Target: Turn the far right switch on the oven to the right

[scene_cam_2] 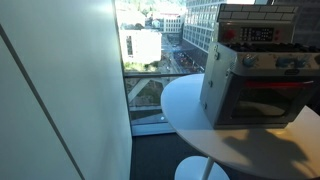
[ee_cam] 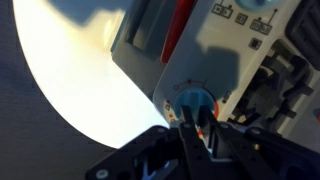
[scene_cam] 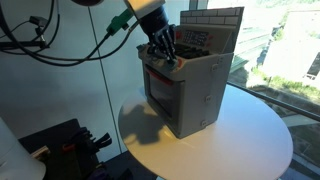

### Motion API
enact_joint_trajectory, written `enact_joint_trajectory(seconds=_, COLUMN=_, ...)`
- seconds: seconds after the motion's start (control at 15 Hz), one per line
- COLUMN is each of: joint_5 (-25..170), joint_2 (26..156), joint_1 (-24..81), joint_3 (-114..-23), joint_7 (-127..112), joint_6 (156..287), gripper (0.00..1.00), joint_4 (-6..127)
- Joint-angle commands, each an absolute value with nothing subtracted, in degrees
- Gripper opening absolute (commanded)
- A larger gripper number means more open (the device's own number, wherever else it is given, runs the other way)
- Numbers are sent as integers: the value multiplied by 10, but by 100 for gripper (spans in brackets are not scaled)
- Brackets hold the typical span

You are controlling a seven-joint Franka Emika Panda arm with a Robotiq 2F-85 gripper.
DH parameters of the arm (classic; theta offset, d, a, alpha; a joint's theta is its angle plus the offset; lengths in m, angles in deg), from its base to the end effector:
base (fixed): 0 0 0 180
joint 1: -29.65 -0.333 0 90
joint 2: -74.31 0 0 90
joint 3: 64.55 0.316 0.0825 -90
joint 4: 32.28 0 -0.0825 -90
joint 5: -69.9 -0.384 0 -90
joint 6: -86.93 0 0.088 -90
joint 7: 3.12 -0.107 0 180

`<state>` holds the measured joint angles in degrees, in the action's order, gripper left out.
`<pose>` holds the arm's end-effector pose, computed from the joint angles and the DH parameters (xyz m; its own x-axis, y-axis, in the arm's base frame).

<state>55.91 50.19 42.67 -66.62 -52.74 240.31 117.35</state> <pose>0.4170 -0.1204 0.4448 0.2137 -0.9687 0.1259 -0.8450 -0.2480 -0.4738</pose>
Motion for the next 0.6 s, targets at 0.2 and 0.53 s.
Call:
enact_joint_trajectory(seconds=0.2, joint_5=534, joint_2=501, joint_1=432, joint_3=-671, joint_7=-557, joint_6=2414, gripper=4, joint_4=1181)
enact_joint_trajectory(seconds=0.53, joint_5=541, joint_2=496, joint_1=425, joint_3=-676, joint_7=-537, joint_6=2398, gripper=47, joint_4=1178)
